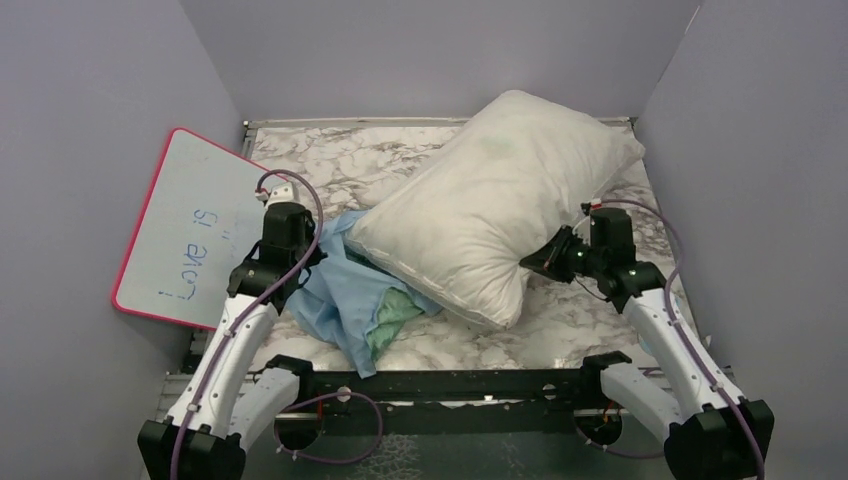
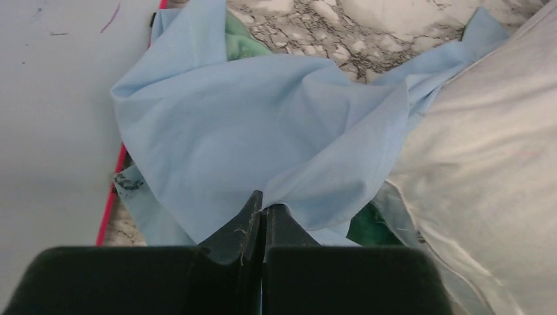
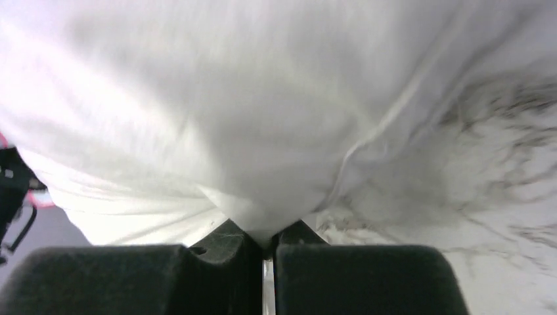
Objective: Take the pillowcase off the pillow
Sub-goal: Remove the pillow from the pillowcase.
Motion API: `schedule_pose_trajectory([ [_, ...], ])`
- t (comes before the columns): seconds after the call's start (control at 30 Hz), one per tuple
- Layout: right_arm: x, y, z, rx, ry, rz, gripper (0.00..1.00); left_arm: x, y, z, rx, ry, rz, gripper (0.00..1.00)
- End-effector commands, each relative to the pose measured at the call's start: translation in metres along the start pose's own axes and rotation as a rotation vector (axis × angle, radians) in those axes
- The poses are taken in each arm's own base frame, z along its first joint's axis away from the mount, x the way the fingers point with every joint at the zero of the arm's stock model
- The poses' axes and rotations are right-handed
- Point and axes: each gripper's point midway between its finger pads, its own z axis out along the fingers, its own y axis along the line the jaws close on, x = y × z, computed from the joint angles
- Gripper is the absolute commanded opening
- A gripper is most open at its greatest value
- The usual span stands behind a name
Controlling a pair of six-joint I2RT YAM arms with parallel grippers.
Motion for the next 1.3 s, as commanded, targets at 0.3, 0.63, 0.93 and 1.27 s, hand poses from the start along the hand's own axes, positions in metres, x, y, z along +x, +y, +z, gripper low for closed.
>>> schedule_pose_trajectory([
  [0.3,-0.073,-0.013,-0.054,0.262,-0.395,-0.112,0.08,0.031,-0.039,0.021,0.273,0.164,0.061,0.4],
  [0.63,-0.056,0.04,-0.058,0.033,-0.249,-0.317,0.42,0.085,-0.071,0.023,0.495,0.382,0.021,0.72],
  [0.93,-0.038,0.13,-0.105,-0.309,-0.178,-0.634,0.76,0.083,-0.073,0.02,0.503,0.361,-0.007,0.71],
  [1.27,0.02,0.162,-0.026,-0.042,-0.042,-0.989,0.75,0.078,-0.069,0.018,0.482,0.322,-0.006,0.71],
])
